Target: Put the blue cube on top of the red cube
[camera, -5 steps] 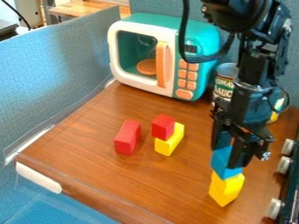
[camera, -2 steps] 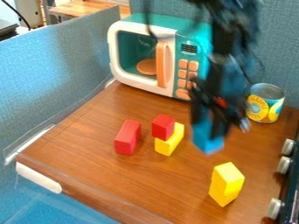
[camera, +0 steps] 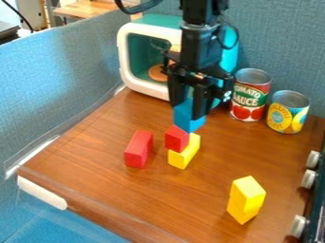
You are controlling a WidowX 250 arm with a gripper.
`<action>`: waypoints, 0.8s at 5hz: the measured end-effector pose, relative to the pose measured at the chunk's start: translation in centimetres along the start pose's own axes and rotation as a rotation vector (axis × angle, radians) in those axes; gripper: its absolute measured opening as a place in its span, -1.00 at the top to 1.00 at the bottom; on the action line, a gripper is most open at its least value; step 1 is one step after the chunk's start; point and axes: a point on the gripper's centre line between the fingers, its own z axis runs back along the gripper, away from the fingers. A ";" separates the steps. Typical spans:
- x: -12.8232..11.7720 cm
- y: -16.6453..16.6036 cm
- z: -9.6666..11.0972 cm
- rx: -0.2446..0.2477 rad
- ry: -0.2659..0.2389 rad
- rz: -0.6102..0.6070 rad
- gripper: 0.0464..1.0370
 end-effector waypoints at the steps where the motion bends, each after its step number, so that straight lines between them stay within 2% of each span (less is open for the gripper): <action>1: 0.7 2.0 -2.1 -0.010 0.076 0.061 0.03; 3: 2.8 3.5 -4.3 -0.023 0.129 0.101 0.03; 4: 2.9 3.6 -4.6 -0.024 0.139 0.101 0.03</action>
